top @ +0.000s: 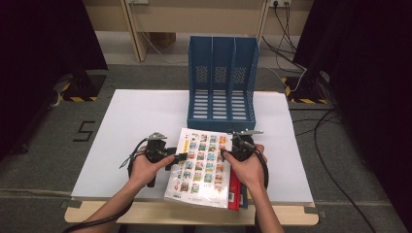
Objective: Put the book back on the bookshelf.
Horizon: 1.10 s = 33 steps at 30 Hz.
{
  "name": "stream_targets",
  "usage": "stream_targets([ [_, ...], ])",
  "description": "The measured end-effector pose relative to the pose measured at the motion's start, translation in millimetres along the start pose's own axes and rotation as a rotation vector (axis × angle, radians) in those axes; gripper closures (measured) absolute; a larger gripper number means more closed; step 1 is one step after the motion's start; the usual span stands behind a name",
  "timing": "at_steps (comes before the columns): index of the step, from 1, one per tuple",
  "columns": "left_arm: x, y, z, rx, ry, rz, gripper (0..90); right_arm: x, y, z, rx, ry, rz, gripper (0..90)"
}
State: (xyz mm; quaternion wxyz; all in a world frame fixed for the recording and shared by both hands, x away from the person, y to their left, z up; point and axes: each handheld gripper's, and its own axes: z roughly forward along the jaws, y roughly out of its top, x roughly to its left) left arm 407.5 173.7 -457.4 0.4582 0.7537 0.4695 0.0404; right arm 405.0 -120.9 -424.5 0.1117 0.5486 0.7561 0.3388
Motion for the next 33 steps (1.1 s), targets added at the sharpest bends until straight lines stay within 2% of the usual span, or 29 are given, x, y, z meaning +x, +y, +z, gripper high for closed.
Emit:
stream_targets([
  [6, 4.2, -0.3, -3.1, 0.009, -0.002, -0.026, 40.4, 4.3, -3.1, -0.6, 0.015, 0.018, 0.027, 49.9],
  [10, 7.7, 1.4, -6.6, -0.003, 0.04, -0.02, 44.1, 8.2, -5.7, 0.3, 0.021, 0.045, 0.051, 49.9],
  [16, 15.4, -0.5, -8.0, 0.003, 0.051, -0.027, 46.5, 14.3, -7.5, 0.6, 0.04, 0.084, 0.04, 49.9],
  [17, 17.4, -3.4, -7.1, 0.001, 0.048, -0.035, 46.7, 12.7, -5.5, 0.5, 0.054, 0.106, 0.031, 50.8],
  [18, 17.4, -3.4, -7.1, 0.001, 0.048, -0.035, 46.9, 12.7, -5.5, 0.5, 0.054, 0.106, 0.031, 50.8],
  [20, 17.2, -5.5, -6.5, 0.011, 0.056, -0.029, 48.5, 4.6, 2.6, 2.0, 0.04, 0.132, 0.059, 51.4],
  [23, 15.8, -7.0, -6.3, 0.009, 0.066, -0.01, 48.9, -7.6, 16.4, 7.1, 0.013, 0.122, 0.094, 51.1],
  [24, 15.8, -7.0, -6.3, 0.009, 0.066, -0.01, 48.9, -7.6, 16.4, 7.1, 0.013, 0.122, 0.094, 51.1],
  [27, 16.7, -7.4, -5.4, 0.017, 0.066, -0.006, 48.9, -17.2, 31.9, 15.4, 0.014, 0.113, 0.119, 50.2],
  [33, 15.0, -8.8, -4.8, 0.01, 0.076, 0.005, 49.2, -24.5, 42.6, 27.8, 0.031, 0.131, 0.143, 49.5],
])
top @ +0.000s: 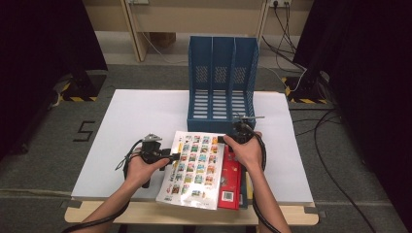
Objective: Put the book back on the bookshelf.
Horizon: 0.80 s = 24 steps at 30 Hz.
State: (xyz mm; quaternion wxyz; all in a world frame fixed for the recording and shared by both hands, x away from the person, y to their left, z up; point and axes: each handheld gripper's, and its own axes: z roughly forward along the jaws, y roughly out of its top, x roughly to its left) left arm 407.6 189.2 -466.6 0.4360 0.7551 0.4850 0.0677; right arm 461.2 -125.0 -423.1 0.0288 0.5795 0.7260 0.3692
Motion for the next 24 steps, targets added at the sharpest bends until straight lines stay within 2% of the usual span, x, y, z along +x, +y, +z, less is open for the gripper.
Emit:
stream_targets([
  [13, -1.0, 0.1, 0.7, 0.004, 0.003, 0.01, 49.7, -3.2, 8.6, 8.8, 0.009, 0.011, 0.012, 49.7],
  [18, -1.9, -0.4, 1.0, -0.001, 0.009, 0.013, 49.9, -6.8, 10.1, 11.7, 0.007, 0.039, 0.048, 50.1],
  [24, -3.6, -1.9, 1.4, -0.003, 0.023, 0.019, 50.3, -3.1, 8.7, 11.1, -0.007, 0.018, 0.036, 52.9],
])
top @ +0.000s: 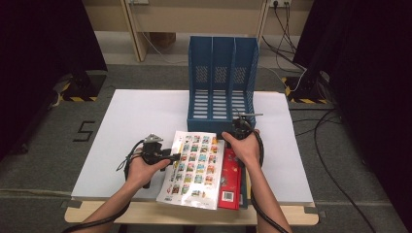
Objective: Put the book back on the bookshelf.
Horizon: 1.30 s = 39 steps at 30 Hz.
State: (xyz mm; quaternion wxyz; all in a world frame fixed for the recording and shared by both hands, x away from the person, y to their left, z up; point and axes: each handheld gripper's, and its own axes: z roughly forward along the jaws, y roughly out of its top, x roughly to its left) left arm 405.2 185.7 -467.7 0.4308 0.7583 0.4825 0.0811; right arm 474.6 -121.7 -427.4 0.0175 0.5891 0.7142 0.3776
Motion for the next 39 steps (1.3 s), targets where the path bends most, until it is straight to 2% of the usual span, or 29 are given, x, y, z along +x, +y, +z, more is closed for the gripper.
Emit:
stream_targets([
  [6, -1.6, -1.2, -0.3, 0.003, 0.013, 0.004, 50.8, 2.3, 1.5, -5.0, 0.002, 0.009, 0.01, 55.5],
  [15, -2.2, -3.8, -0.5, -0.007, 0.013, -0.01, 51.6, 2.4, 0.5, -7.1, 0.032, 0.013, 0.027, 55.2],
  [18, -3.2, -4.4, -0.5, -0.012, 0.017, -0.01, 51.8, 0.7, -1.4, -8.2, 0.052, 0.037, 0.061, 54.4],
  [21, -3.5, -4.1, -0.6, -0.007, 0.019, -0.006, 52.1, -0.1, -3.1, -5.9, 0.098, 0.106, 0.106, 53.9],
  [22, -3.6, -4.1, -0.6, -0.008, 0.02, -0.005, 52.2, 0.8, -3.7, -4.3, 0.112, 0.118, 0.106, 53.4],
  [33, -3.8, -4.4, -1.0, -0.006, 0.026, 0.003, 52.3, 5.5, -3.8, -4.4, 0.101, 0.105, 0.059, 54.7],
  [39, -3.7, -4.2, -1.0, -0.007, 0.023, 0.001, 52.4, 3.1, -3.4, -2.5, 0.108, 0.118, 0.051, 53.4],
])
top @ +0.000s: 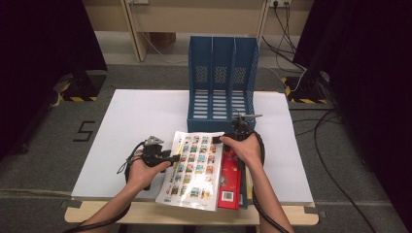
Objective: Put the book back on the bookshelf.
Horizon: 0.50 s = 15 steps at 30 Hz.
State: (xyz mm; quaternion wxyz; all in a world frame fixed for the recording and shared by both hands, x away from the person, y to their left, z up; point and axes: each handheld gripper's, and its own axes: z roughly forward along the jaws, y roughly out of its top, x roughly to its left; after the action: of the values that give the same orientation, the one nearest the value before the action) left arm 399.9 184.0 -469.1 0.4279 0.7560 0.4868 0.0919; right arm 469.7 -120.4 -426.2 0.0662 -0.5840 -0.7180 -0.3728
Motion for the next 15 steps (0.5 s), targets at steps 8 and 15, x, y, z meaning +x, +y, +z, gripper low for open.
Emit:
stream_targets([
  [8, 0.8, 0.5, -0.2, 0.004, -0.003, -0.003, 52.3, 0.5, 1.5, 0.6, 0.014, -0.005, 0.041, 53.6],
  [15, 1.0, 0.1, -0.3, 0.003, 0.0, -0.002, 52.3, -3.6, 3.1, 0.6, 0.02, 0.017, 0.101, 60.7],
])
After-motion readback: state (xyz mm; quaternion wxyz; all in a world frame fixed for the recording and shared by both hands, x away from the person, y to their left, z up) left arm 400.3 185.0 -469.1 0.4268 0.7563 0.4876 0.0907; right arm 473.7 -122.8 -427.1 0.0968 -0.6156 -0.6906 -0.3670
